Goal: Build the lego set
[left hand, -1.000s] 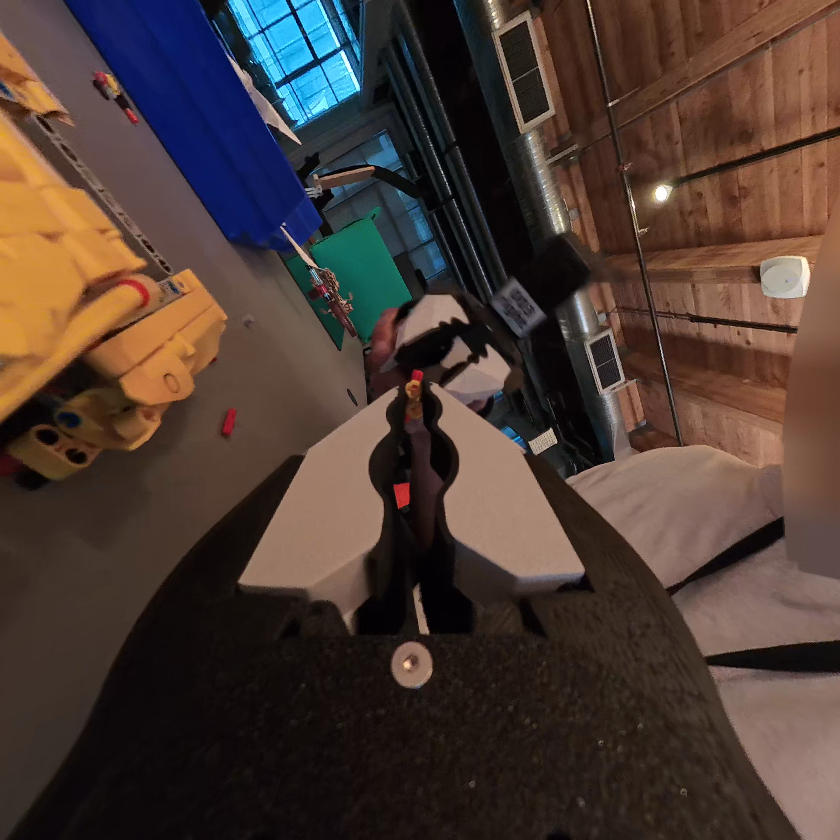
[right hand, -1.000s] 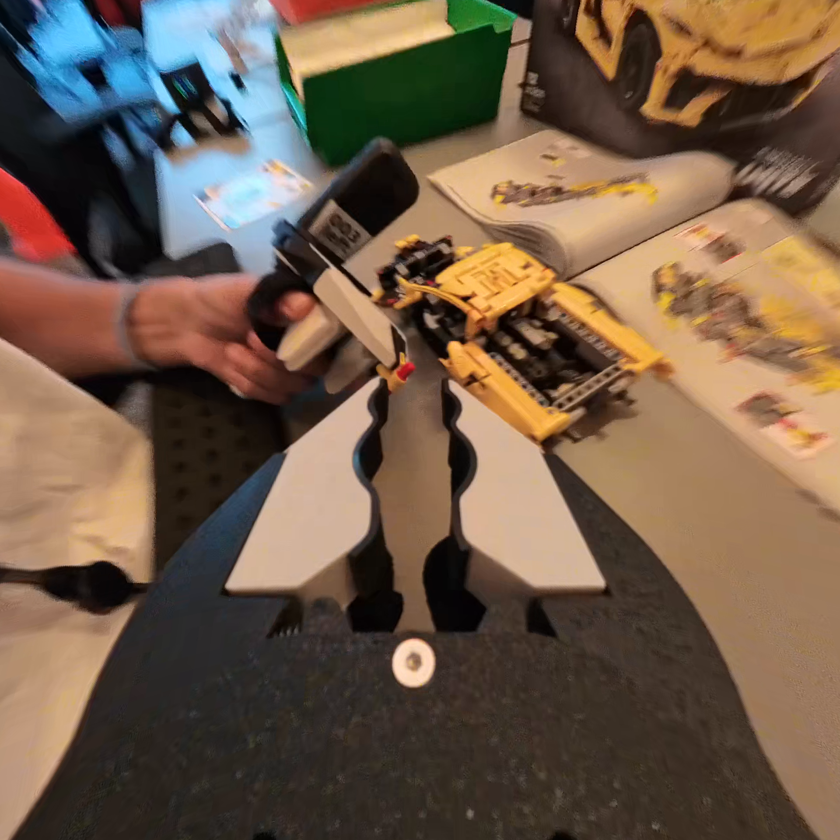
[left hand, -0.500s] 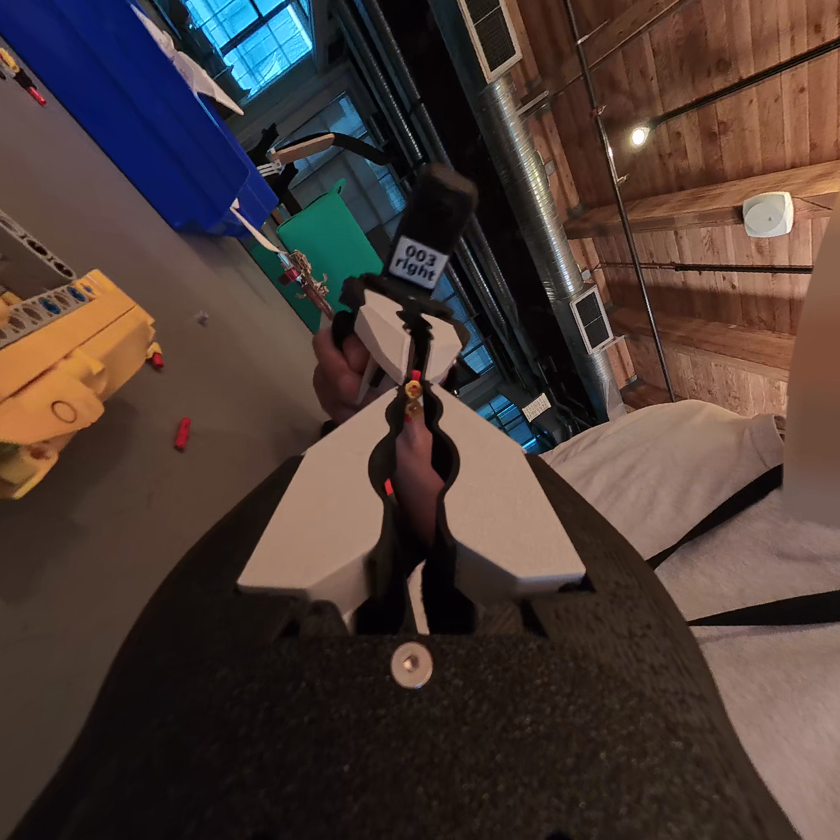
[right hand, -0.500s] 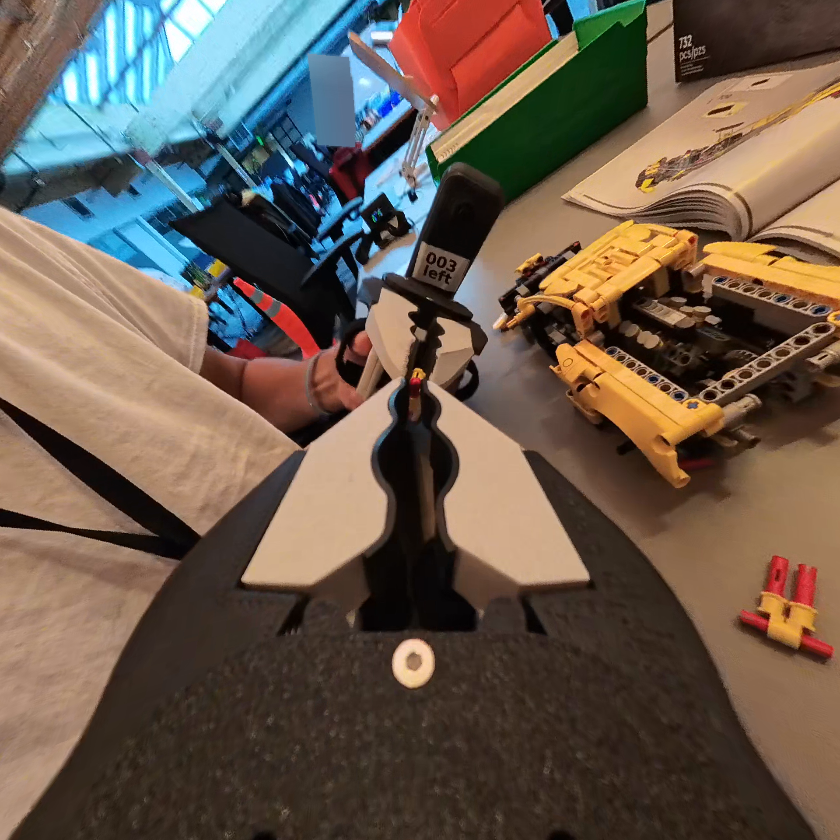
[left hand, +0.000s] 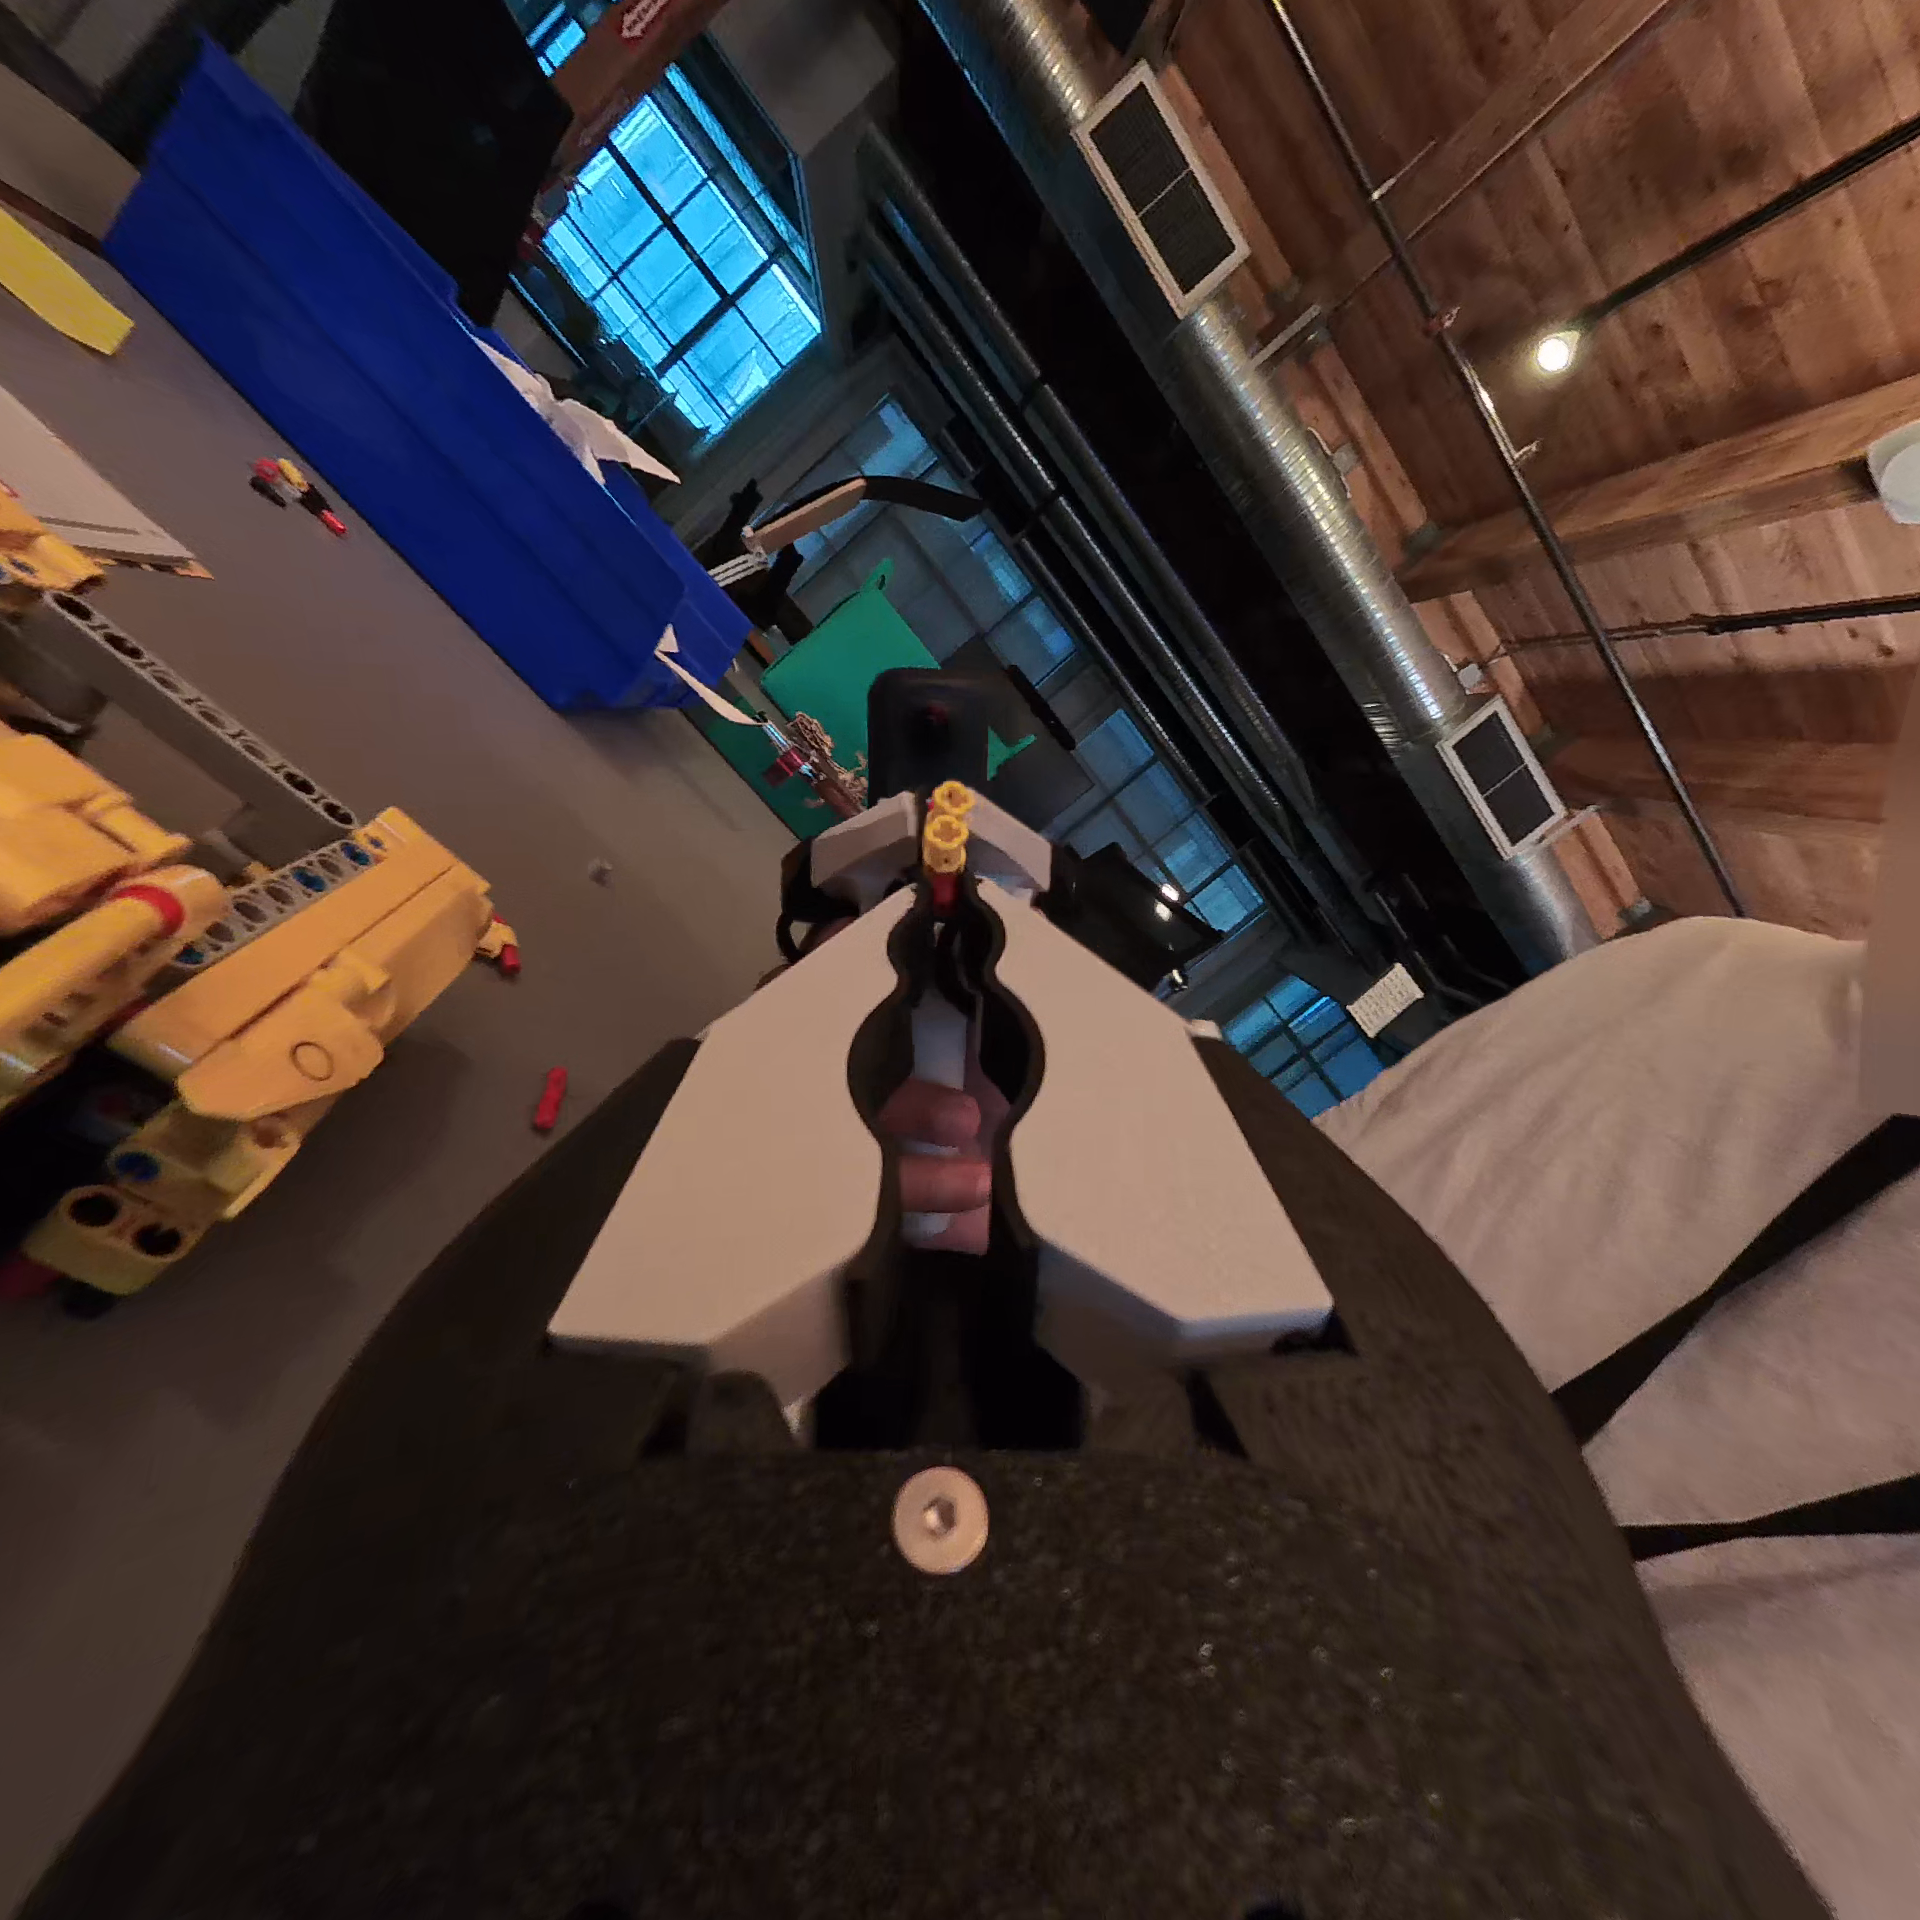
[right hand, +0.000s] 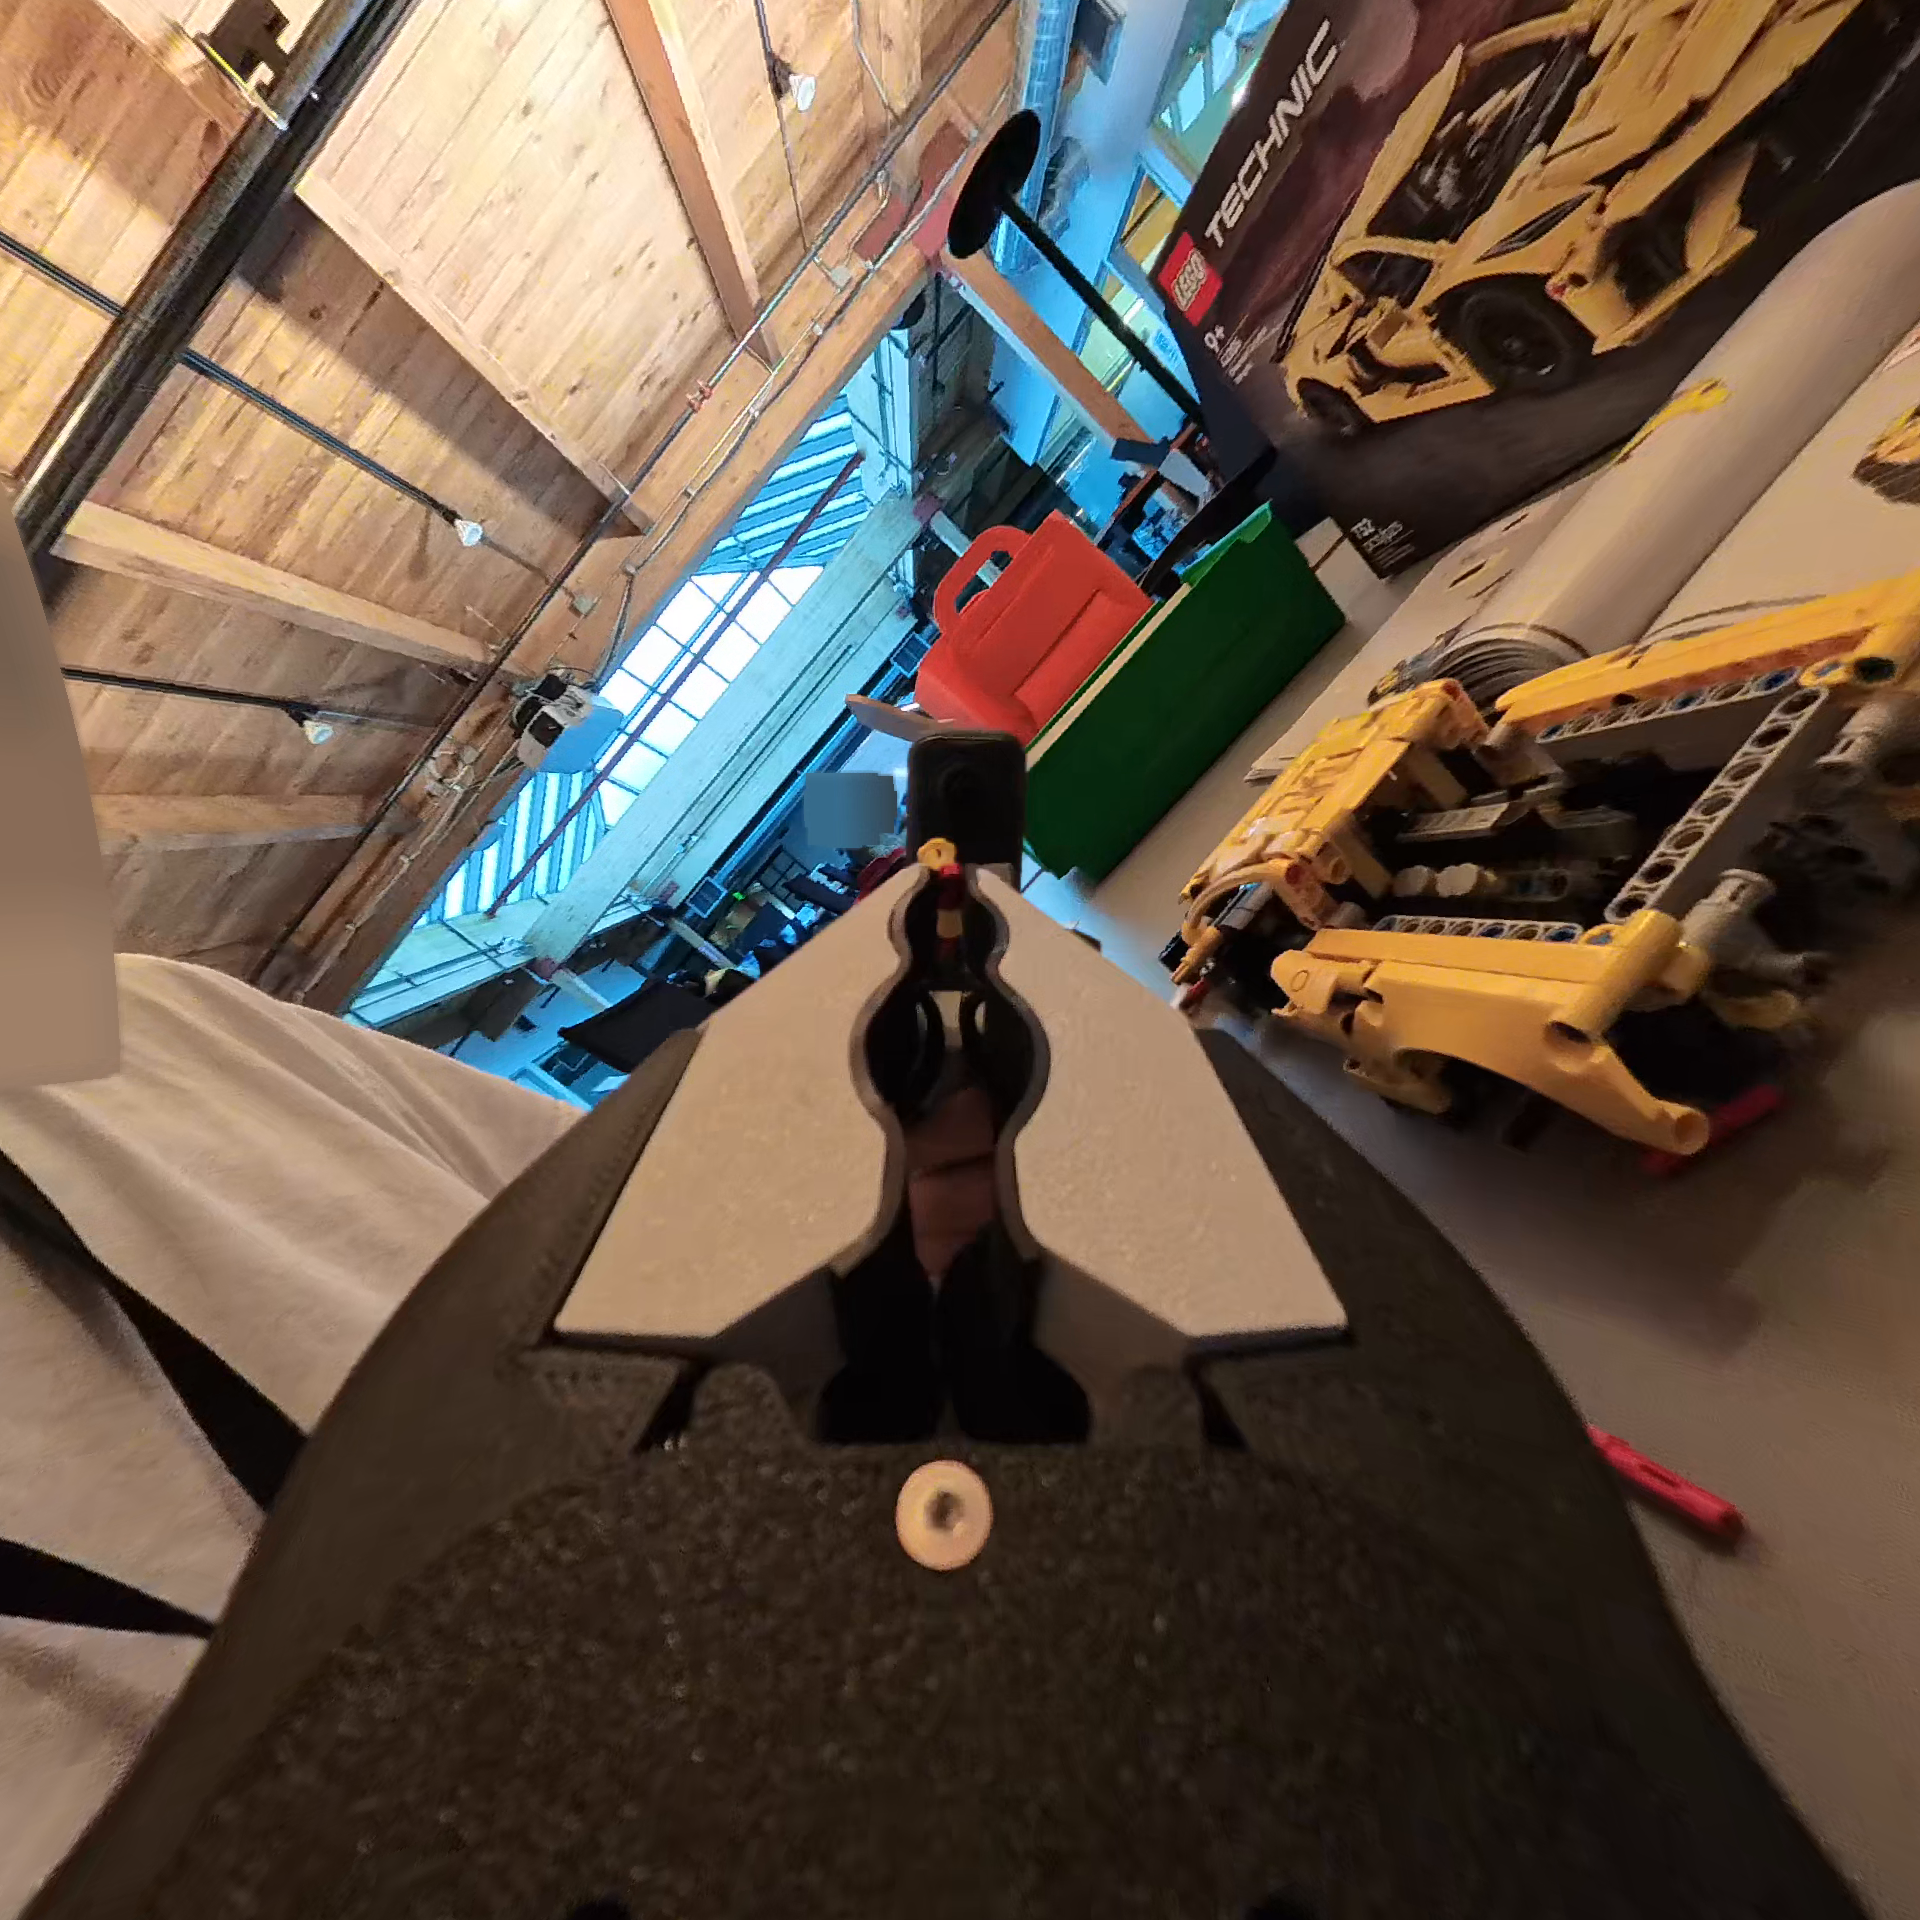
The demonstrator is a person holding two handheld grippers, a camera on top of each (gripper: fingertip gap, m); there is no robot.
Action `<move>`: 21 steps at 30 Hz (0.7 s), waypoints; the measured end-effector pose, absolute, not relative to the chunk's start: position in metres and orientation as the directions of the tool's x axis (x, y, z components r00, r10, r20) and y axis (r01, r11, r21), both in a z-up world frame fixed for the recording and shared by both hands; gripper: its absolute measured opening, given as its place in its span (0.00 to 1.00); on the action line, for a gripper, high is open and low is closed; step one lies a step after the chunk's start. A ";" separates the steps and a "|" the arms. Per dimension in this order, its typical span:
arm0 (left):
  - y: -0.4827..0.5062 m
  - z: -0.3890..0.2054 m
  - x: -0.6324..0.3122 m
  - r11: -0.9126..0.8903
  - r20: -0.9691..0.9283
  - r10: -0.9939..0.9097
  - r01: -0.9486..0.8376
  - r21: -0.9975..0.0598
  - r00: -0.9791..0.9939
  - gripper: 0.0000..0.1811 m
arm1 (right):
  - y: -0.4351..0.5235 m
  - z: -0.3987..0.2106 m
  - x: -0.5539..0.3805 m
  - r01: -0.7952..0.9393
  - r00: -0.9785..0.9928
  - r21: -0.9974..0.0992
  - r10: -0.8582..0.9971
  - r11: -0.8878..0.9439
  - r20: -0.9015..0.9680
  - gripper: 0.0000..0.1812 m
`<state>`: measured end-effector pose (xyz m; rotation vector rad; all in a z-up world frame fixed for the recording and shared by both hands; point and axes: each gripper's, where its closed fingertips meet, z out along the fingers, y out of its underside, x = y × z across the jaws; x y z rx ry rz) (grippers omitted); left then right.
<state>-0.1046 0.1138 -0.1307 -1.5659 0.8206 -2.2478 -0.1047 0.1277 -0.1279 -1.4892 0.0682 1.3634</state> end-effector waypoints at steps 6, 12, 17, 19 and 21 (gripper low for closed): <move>0.120 -0.126 -0.108 -0.812 0.762 -0.519 -0.055 -0.581 -0.387 0.02 | 0.124 -0.130 -0.106 -0.660 0.277 -0.587 0.574 -0.469 -0.771 0.01; 0.120 -0.122 -0.112 -0.806 0.747 -0.527 -0.041 -0.591 -0.406 0.00 | 0.121 -0.129 -0.109 -0.643 0.301 -0.619 0.594 -0.452 -0.746 0.01; 0.115 -0.117 -0.118 -0.776 0.706 -0.554 -0.032 -0.629 -0.441 0.00 | 0.112 -0.120 -0.112 -0.636 0.242 -0.617 0.640 -0.462 -0.729 0.01; 0.114 -0.117 -0.118 -0.780 0.710 -0.543 -0.043 -0.624 -0.448 0.00 | 0.114 -0.121 -0.107 -0.637 0.304 -0.646 0.632 -0.421 -0.712 0.01; 0.113 -0.119 -0.117 -0.793 0.729 -0.519 -0.066 -0.606 -0.446 0.00 | 0.114 -0.118 -0.099 -0.638 0.376 -0.683 0.631 -0.355 -0.678 0.01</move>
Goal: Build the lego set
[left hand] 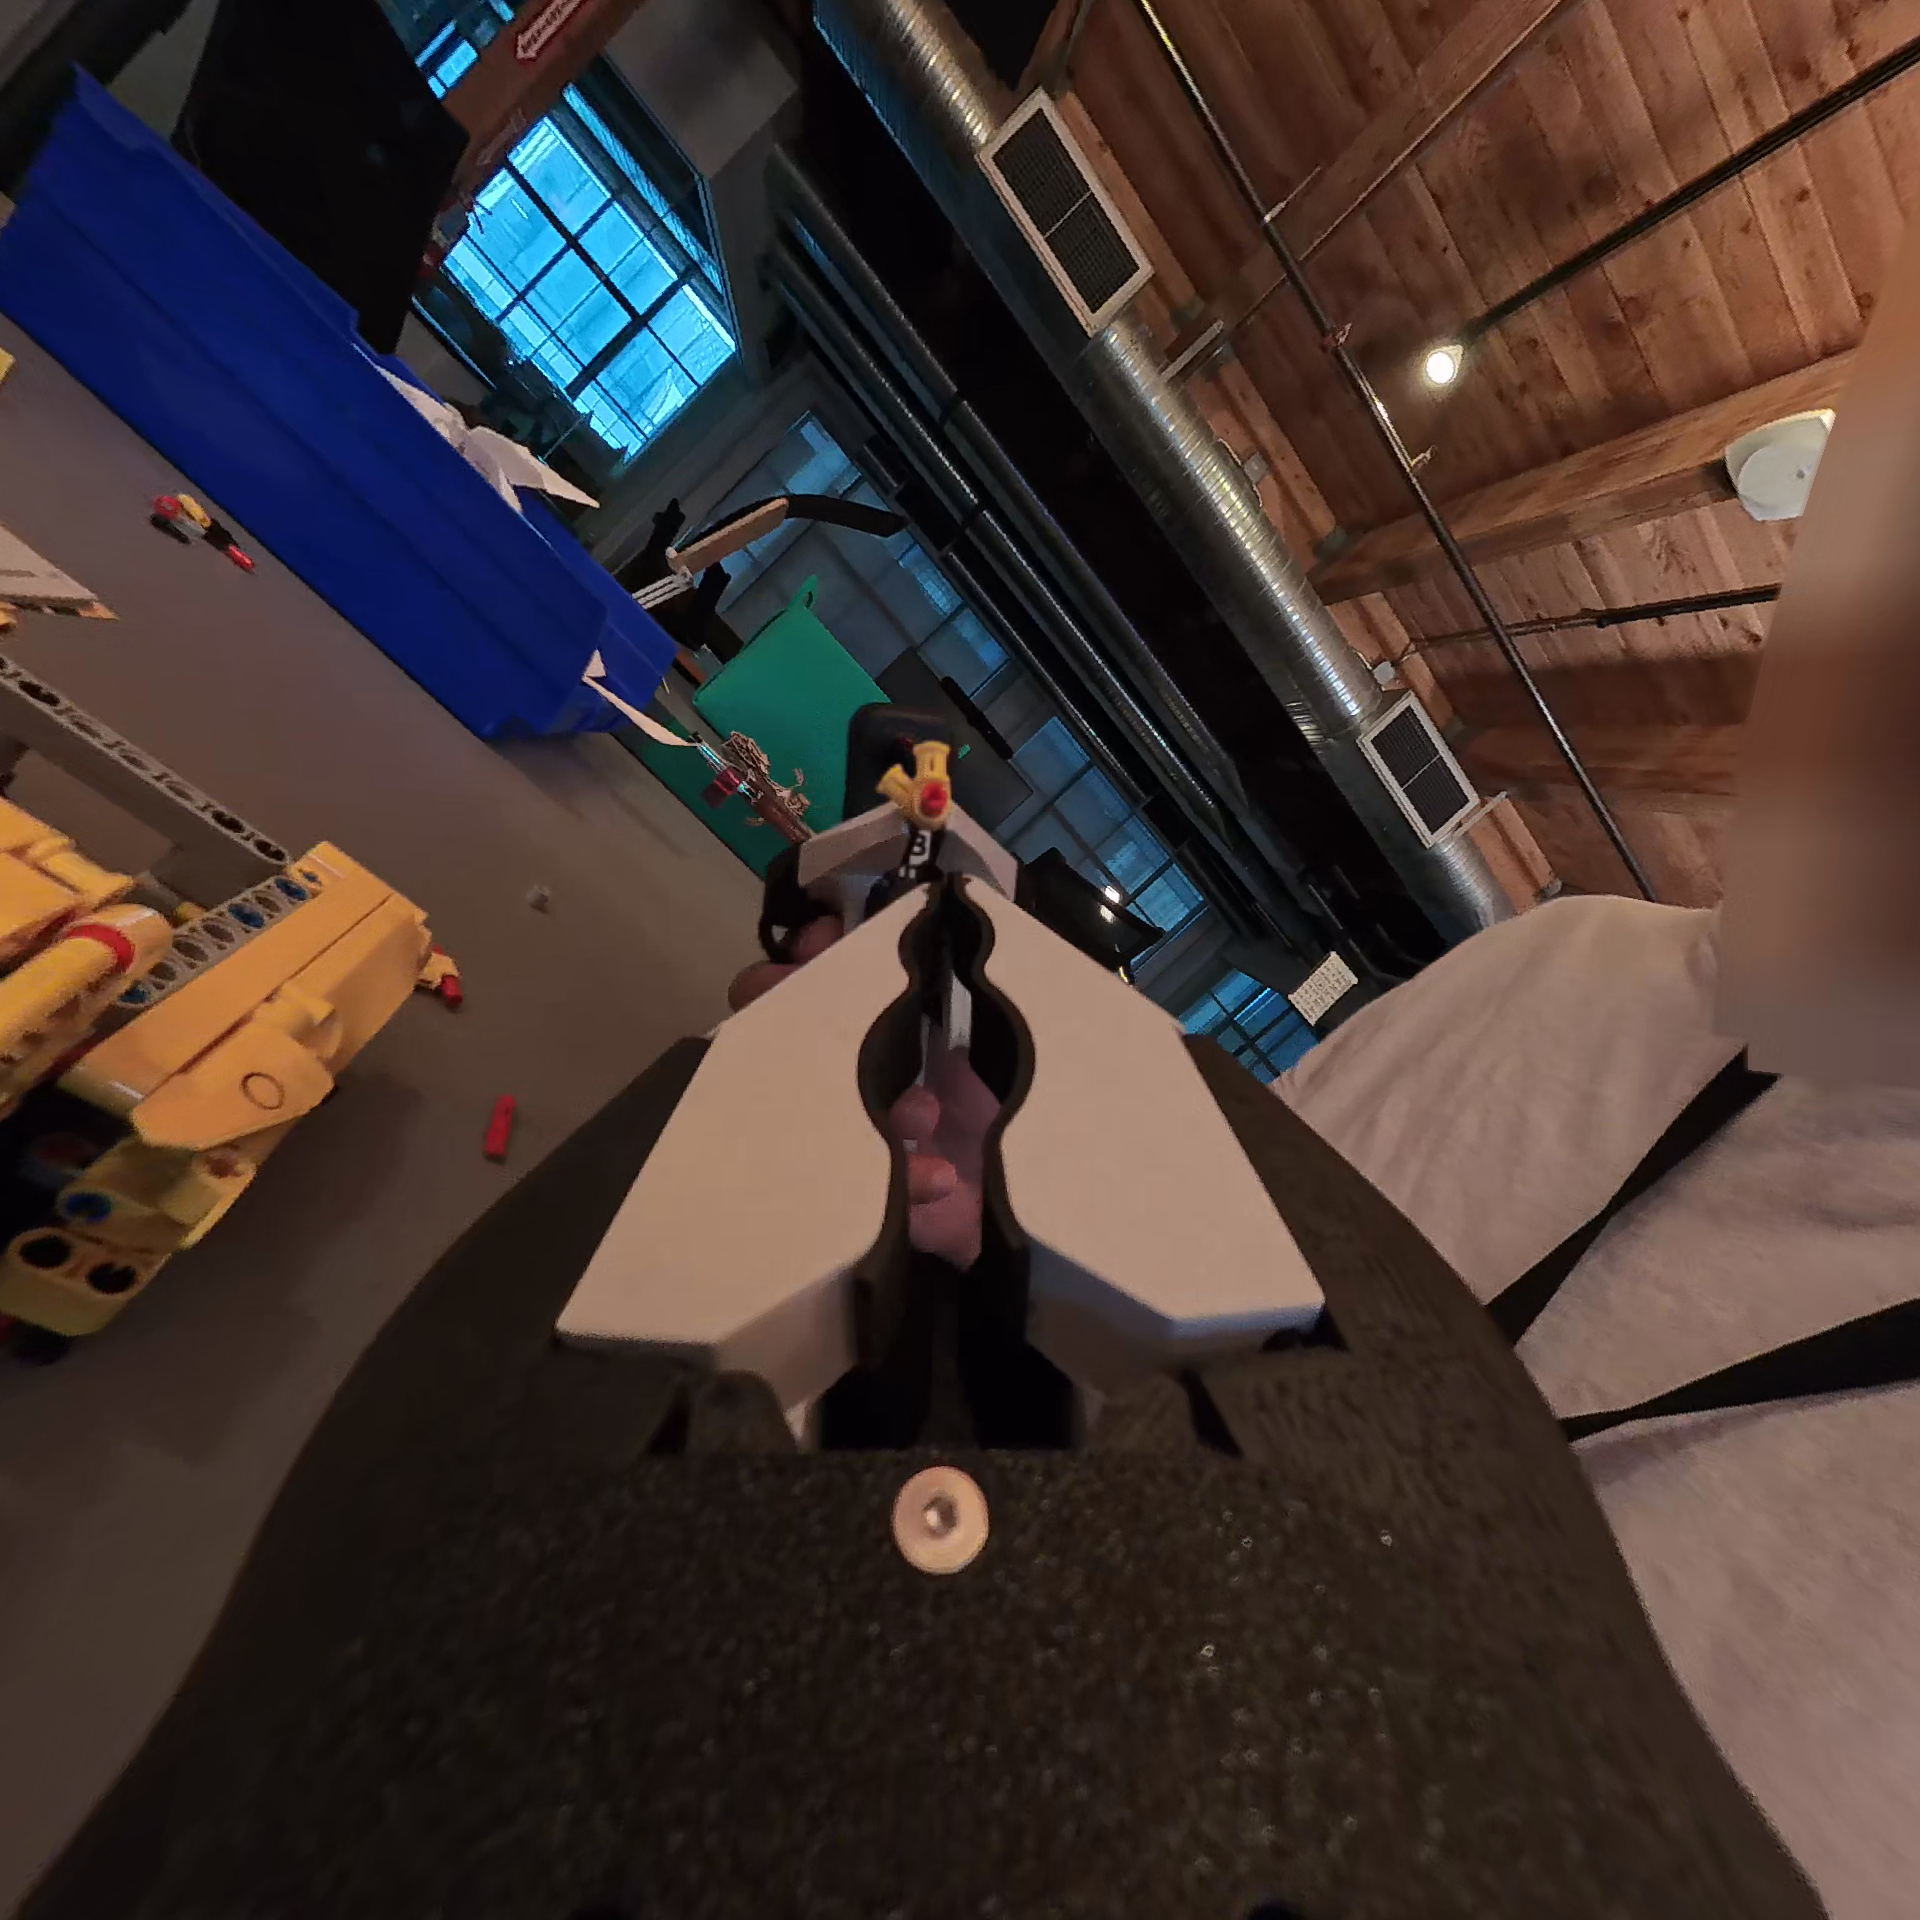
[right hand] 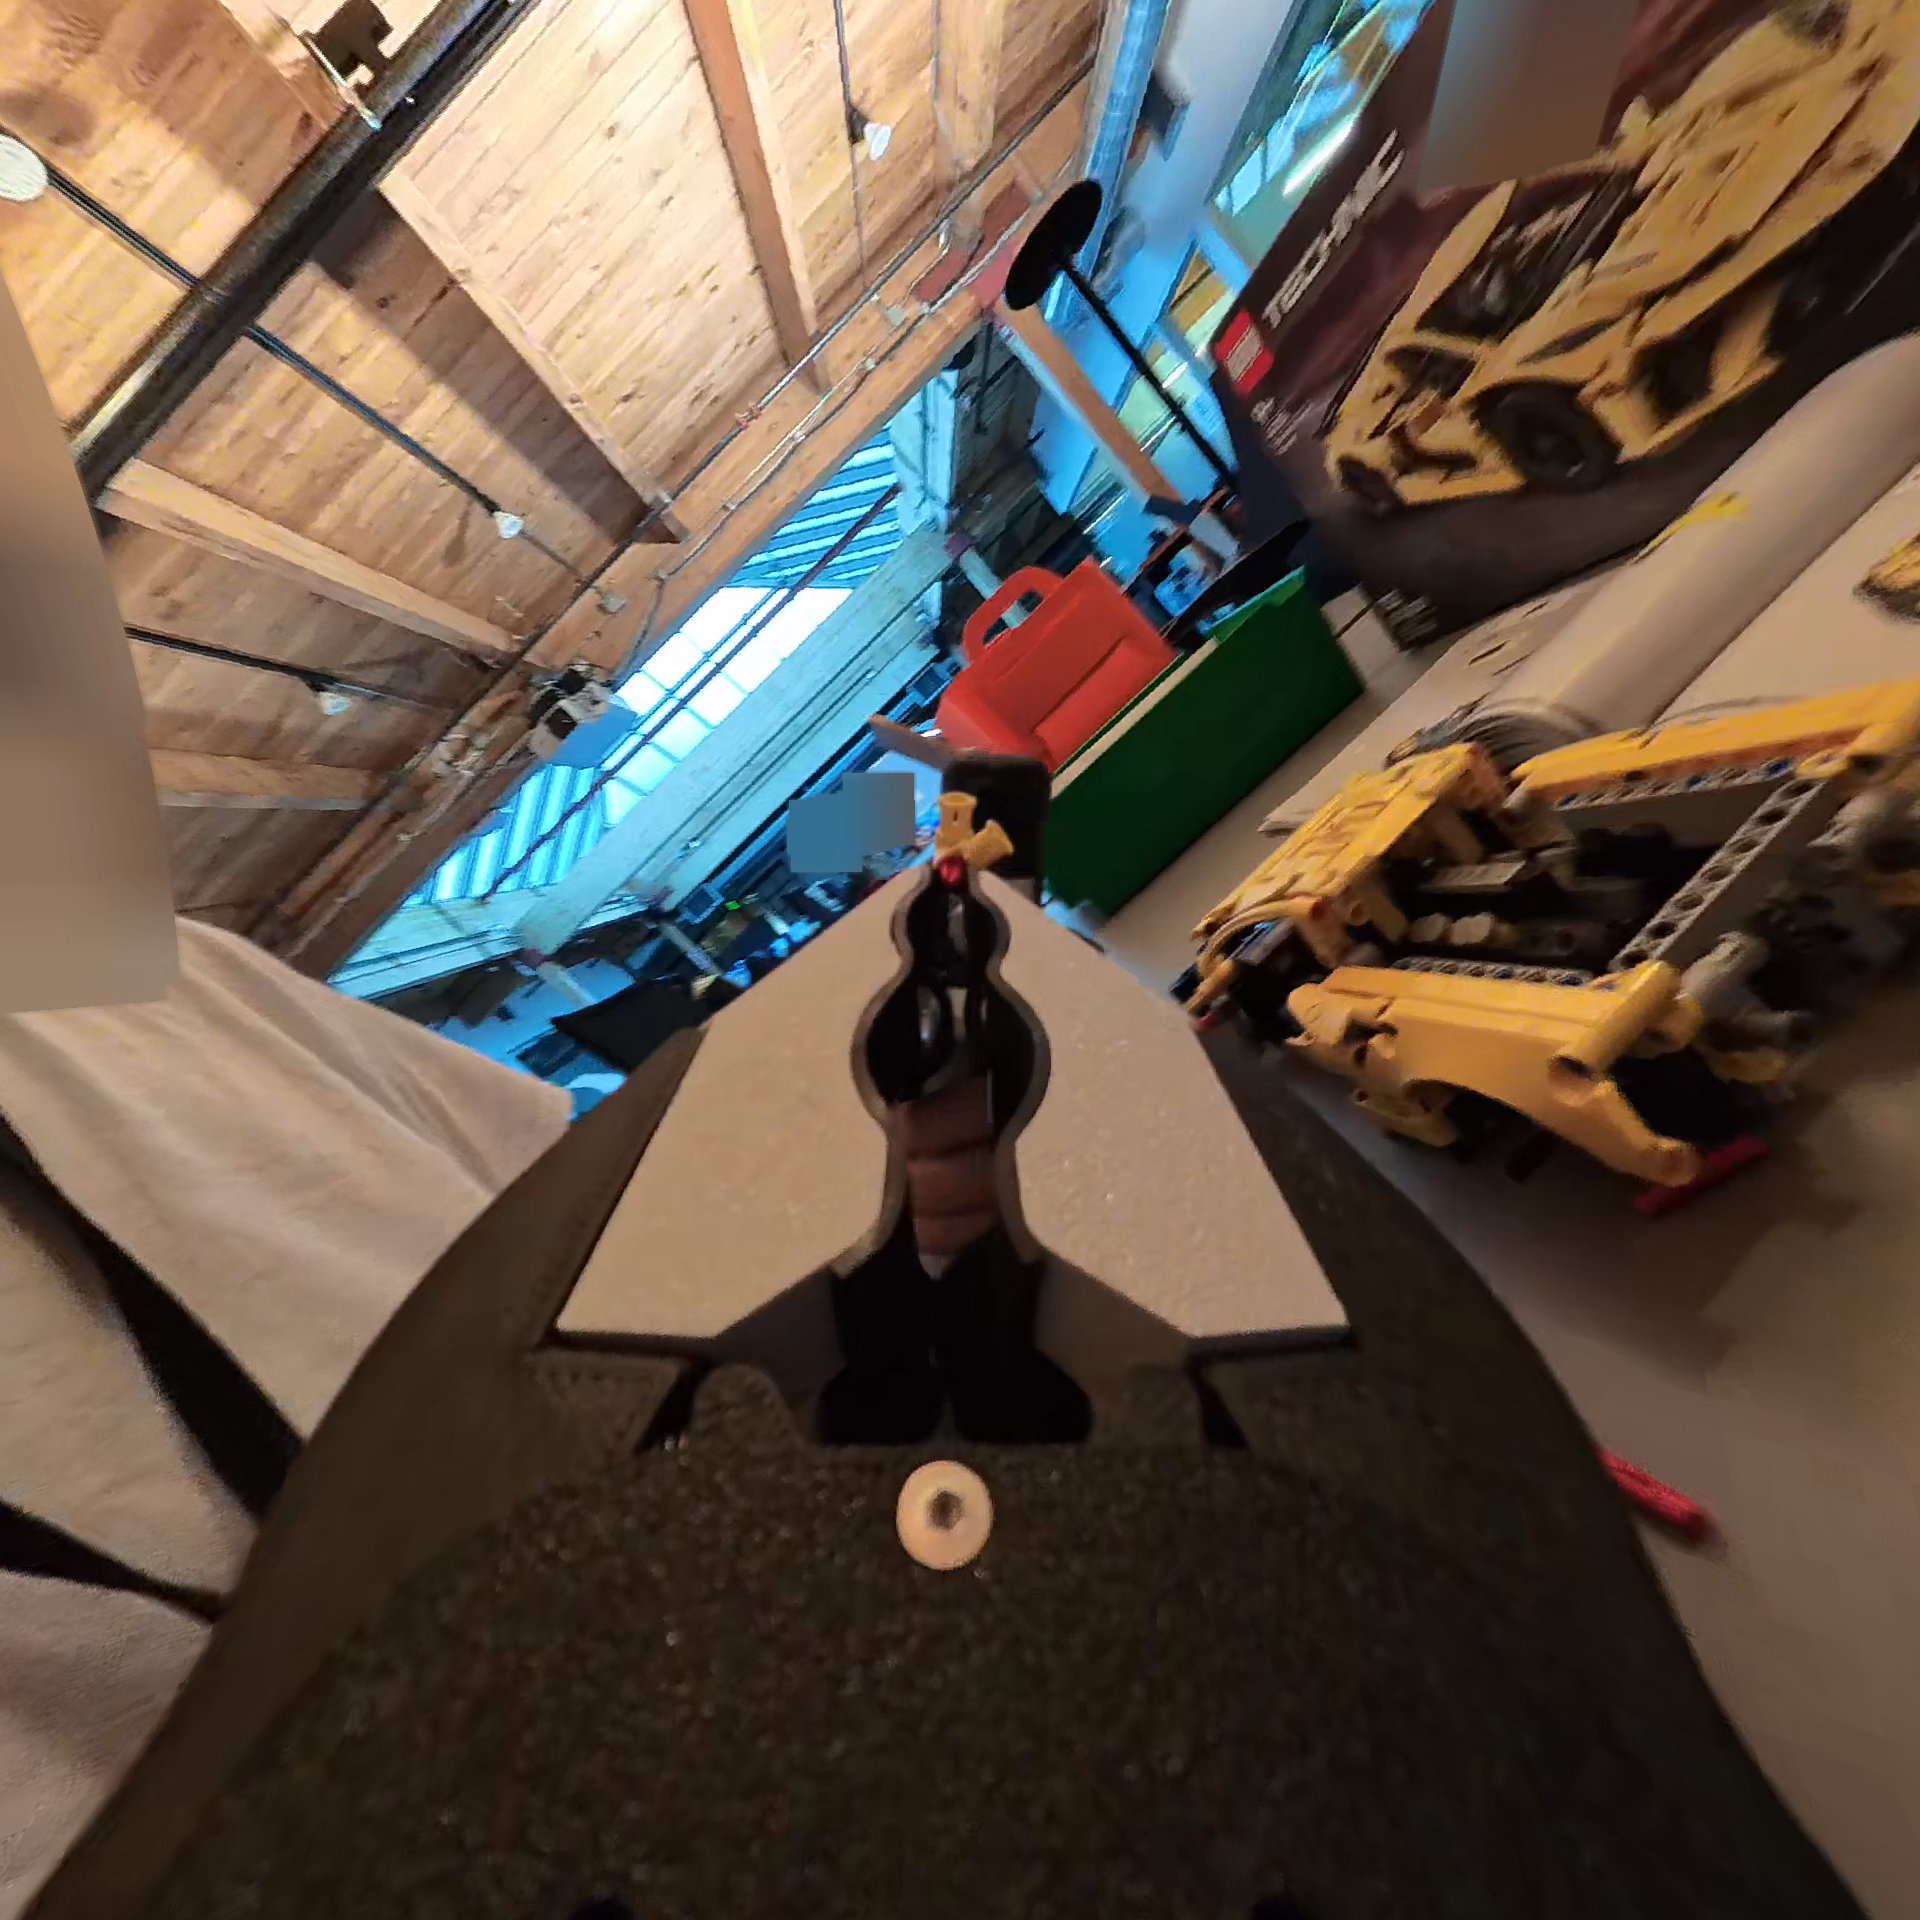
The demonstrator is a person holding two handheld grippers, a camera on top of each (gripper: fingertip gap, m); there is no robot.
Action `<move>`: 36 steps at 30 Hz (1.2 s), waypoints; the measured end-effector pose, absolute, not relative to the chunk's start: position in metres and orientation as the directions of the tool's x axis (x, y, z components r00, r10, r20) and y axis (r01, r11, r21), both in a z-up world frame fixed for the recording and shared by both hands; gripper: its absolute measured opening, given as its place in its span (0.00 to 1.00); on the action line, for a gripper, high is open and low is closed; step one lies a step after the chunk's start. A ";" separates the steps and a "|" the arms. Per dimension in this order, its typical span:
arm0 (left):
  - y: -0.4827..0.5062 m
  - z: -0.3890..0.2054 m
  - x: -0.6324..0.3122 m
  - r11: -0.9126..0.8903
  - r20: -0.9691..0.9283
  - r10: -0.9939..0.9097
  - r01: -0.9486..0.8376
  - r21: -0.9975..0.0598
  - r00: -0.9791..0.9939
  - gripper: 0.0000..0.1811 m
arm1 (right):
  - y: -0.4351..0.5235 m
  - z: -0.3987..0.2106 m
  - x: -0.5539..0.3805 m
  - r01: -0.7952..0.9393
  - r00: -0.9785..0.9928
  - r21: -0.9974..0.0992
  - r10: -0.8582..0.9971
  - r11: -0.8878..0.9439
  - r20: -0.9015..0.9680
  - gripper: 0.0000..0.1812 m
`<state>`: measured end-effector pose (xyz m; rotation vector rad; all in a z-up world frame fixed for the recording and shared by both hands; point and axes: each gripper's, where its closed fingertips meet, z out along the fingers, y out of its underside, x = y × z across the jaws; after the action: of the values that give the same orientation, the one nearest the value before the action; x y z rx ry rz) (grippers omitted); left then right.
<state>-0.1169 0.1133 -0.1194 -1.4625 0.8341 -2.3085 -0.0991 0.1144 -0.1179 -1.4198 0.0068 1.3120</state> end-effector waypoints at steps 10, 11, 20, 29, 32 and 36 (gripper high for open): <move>0.112 -0.110 -0.110 -0.773 0.693 -0.568 -0.001 -0.634 -0.445 0.07 | 0.113 -0.116 -0.118 -0.536 0.516 -0.801 0.648 -0.266 -0.560 0.01; 0.112 -0.108 -0.111 -0.776 0.691 -0.565 0.005 -0.631 -0.452 0.04 | 0.113 -0.118 -0.120 -0.525 0.517 -0.806 0.649 -0.273 -0.558 0.01; 0.114 -0.110 -0.115 -0.738 0.666 -0.613 0.005 -0.675 -0.425 0.03 | 0.111 -0.117 -0.124 -0.518 0.489 -0.804 0.671 -0.291 -0.558 0.08; 0.137 -0.162 -0.120 -0.114 0.112 -0.993 -0.214 -0.970 0.021 0.04 | 0.128 -0.210 -0.056 -0.013 0.870 -0.843 0.409 -0.538 -0.274 0.11; 0.141 -0.173 -0.122 -0.141 0.130 -0.990 -0.246 -0.959 0.060 0.04 | 0.134 -0.240 -0.052 0.088 0.933 -0.771 0.323 -0.631 -0.158 0.14; 0.138 -0.169 -0.122 -0.230 0.230 -0.973 -0.206 -0.951 0.024 0.04 | 0.143 -0.254 -0.057 0.107 0.948 -0.735 0.292 -0.670 -0.128 0.17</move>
<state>-0.1224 0.1379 -0.1685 -1.5399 1.2438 -1.2753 -0.0569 0.1429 -0.2539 -2.3016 -0.2798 0.2998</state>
